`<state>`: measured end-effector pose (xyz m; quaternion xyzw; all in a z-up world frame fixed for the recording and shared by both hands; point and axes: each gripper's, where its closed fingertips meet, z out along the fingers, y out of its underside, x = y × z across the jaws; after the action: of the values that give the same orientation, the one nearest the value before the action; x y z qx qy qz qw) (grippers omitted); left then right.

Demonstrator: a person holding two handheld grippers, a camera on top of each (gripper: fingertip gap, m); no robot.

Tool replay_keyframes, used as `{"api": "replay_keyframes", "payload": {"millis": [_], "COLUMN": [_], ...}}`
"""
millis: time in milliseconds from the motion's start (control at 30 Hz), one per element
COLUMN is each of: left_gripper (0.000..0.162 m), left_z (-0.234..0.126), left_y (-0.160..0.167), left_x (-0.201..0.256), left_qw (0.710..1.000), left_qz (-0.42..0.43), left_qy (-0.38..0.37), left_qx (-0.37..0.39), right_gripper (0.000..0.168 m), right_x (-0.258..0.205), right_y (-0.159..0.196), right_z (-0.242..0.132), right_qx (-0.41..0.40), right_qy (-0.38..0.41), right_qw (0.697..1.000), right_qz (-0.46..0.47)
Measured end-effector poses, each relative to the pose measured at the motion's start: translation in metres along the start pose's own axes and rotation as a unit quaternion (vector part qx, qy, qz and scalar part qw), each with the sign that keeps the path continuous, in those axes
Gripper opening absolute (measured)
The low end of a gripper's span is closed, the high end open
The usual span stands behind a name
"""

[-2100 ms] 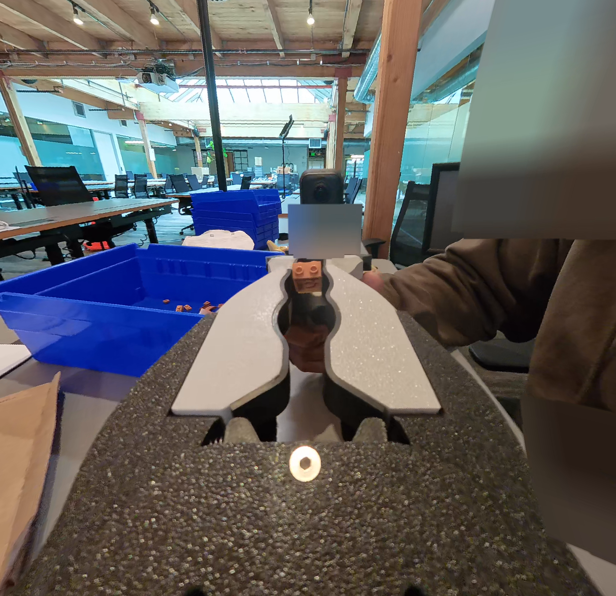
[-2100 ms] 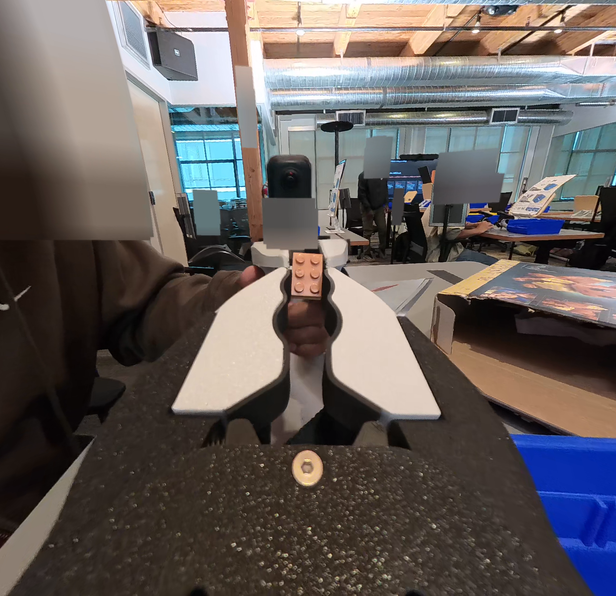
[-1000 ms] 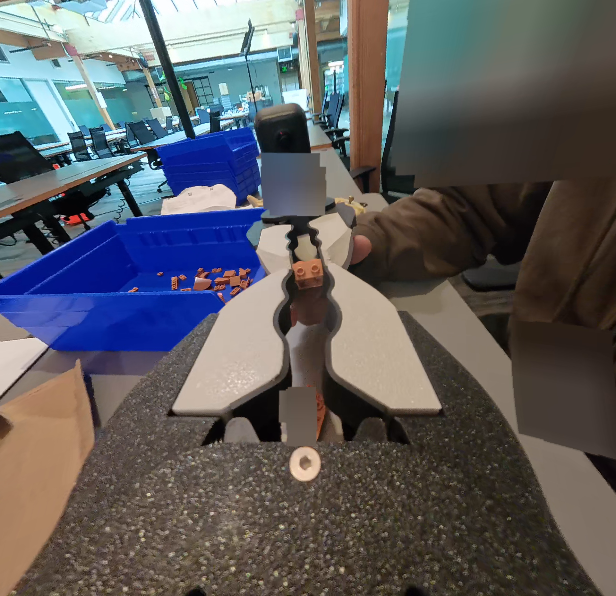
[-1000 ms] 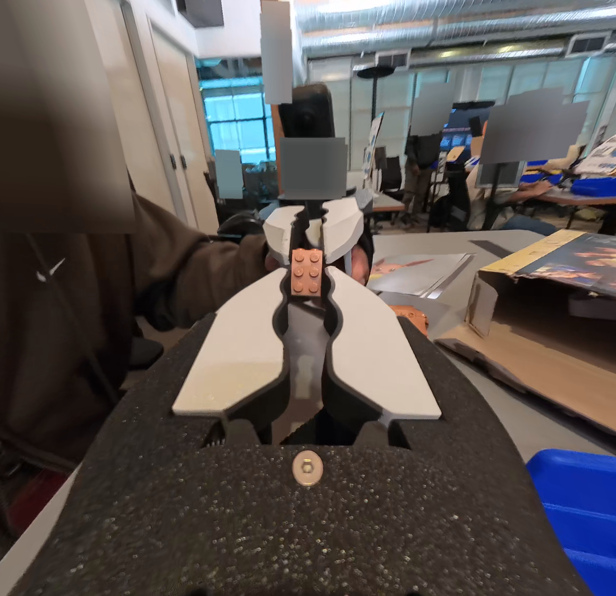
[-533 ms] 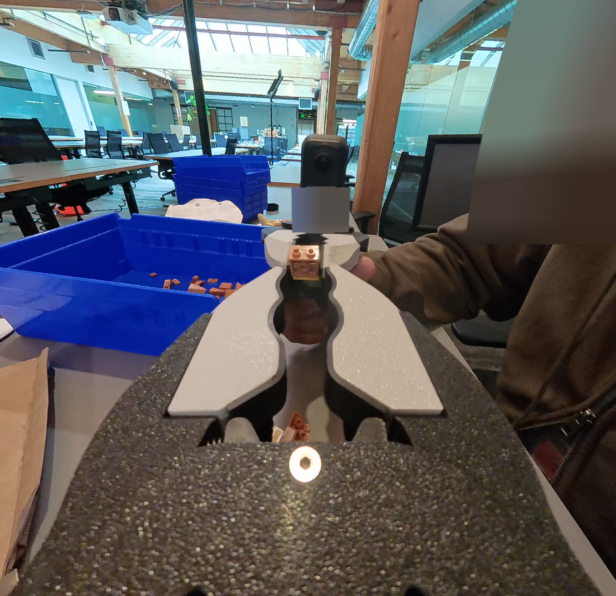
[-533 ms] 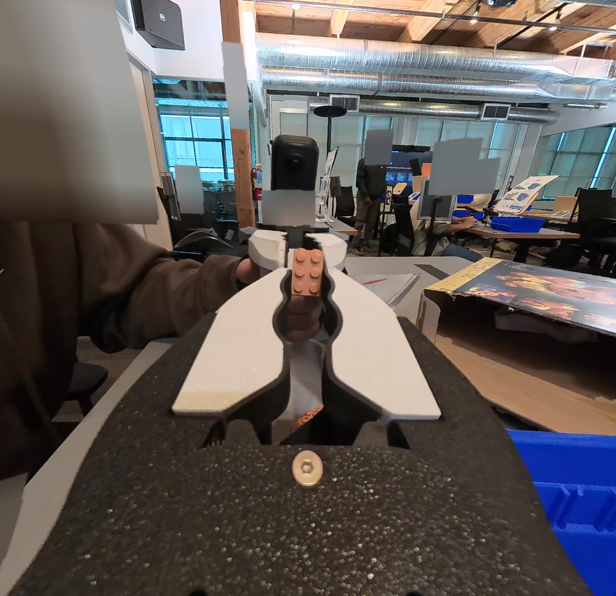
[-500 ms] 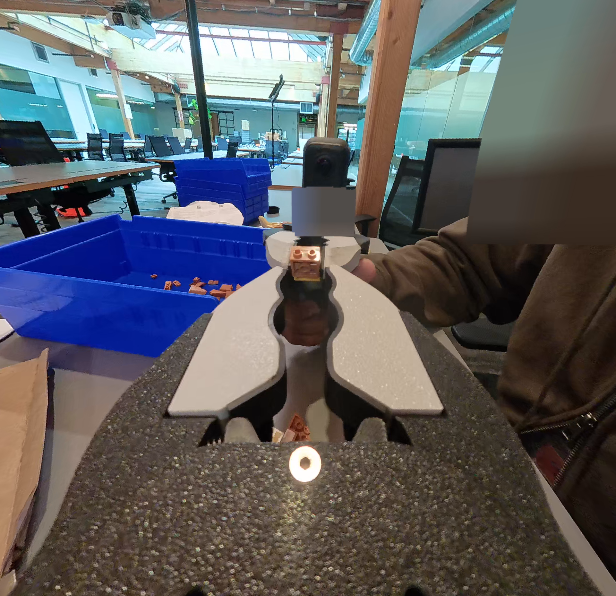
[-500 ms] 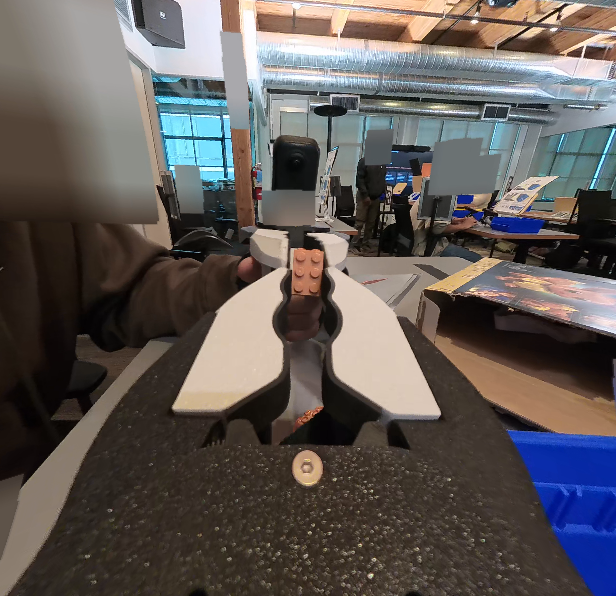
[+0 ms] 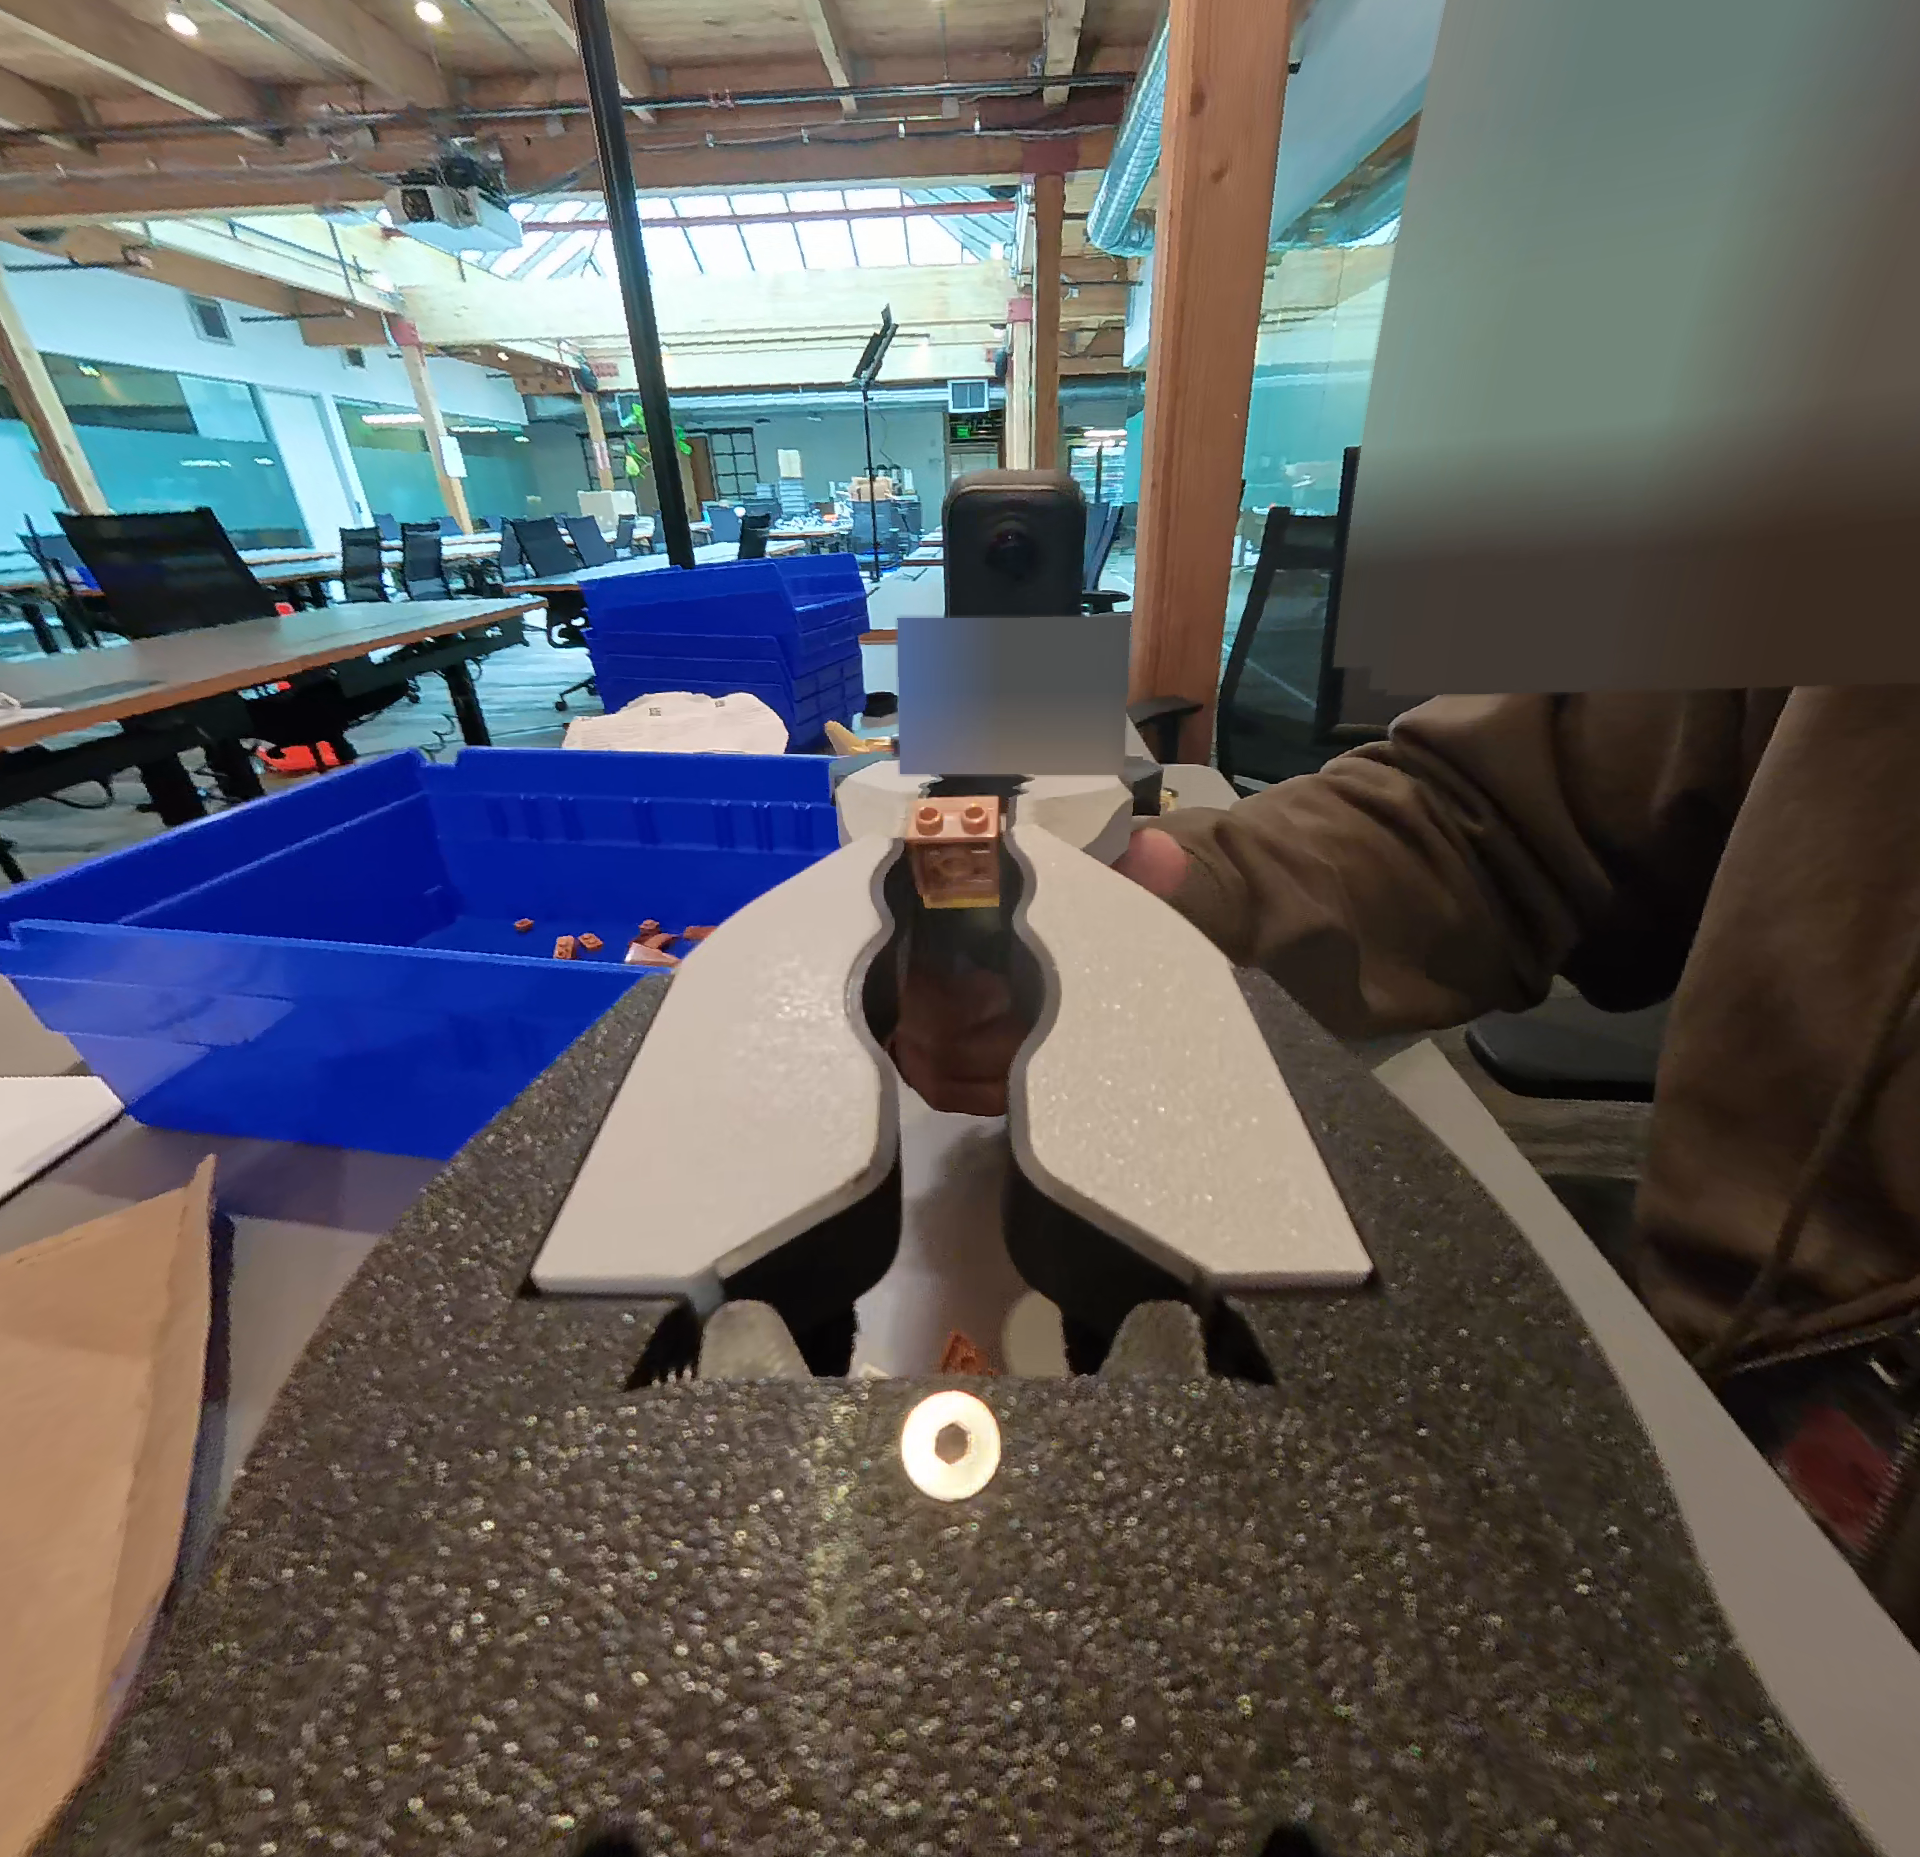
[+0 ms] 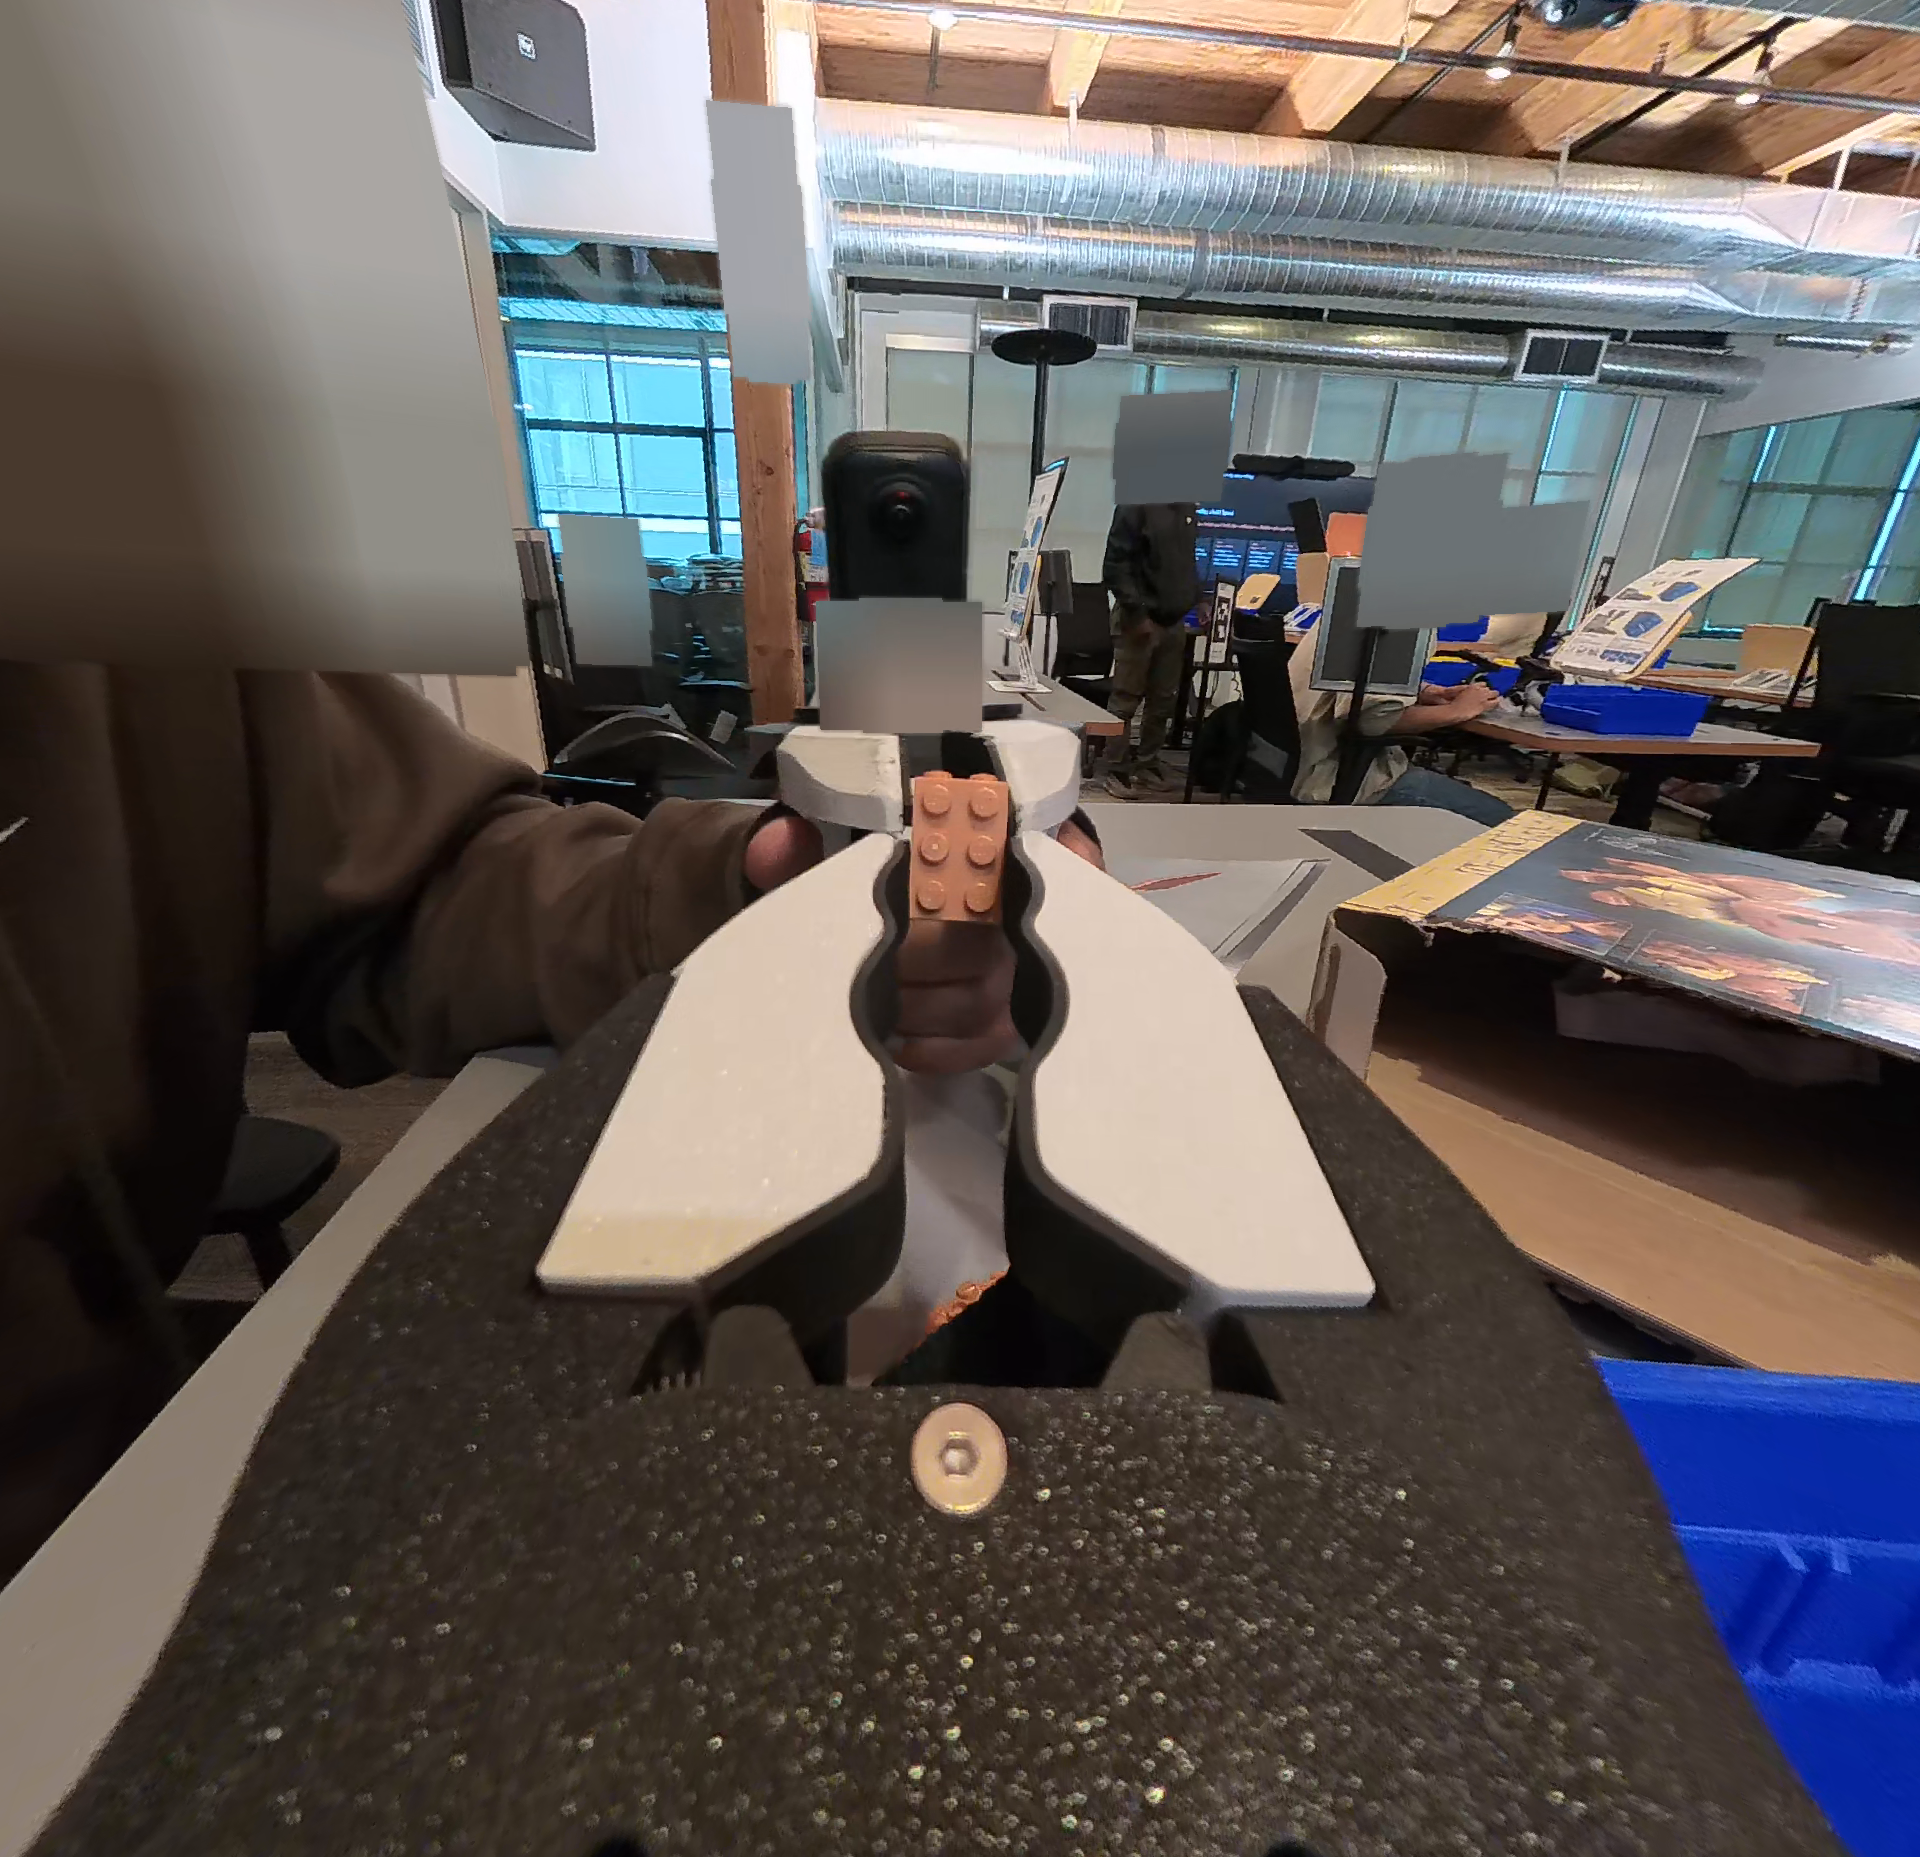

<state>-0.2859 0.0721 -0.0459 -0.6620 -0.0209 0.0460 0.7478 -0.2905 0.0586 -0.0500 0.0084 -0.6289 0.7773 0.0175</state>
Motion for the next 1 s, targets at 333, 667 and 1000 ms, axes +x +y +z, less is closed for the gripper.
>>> {"api": "replay_keyframes", "payload": {"millis": [333,667,1000], "left_gripper": [0.017,0.016,0.016], "left_z": [0.002,0.001,-0.01], "left_y": [-0.001,0.0,-0.007], "left_x": [0.001,0.001,-0.006], "left_qw": [0.999,0.999,0.993], "left_qz": [0.041,0.048,0.099], "left_qy": [-0.009,-0.009,-0.042], "left_qx": [0.004,-0.006,-0.043], "right_gripper": [0.016,0.016,0.018], "right_x": [-0.002,-0.003,0.005], "right_y": [0.001,0.002,0.003], "right_z": [0.001,0.001,-0.004], "right_qx": [-0.001,0.0,-0.059], "right_qy": [-0.009,-0.009,0.046], "right_qw": [1.0,1.0,0.989], "right_qz": [0.004,0.002,-0.13]}}
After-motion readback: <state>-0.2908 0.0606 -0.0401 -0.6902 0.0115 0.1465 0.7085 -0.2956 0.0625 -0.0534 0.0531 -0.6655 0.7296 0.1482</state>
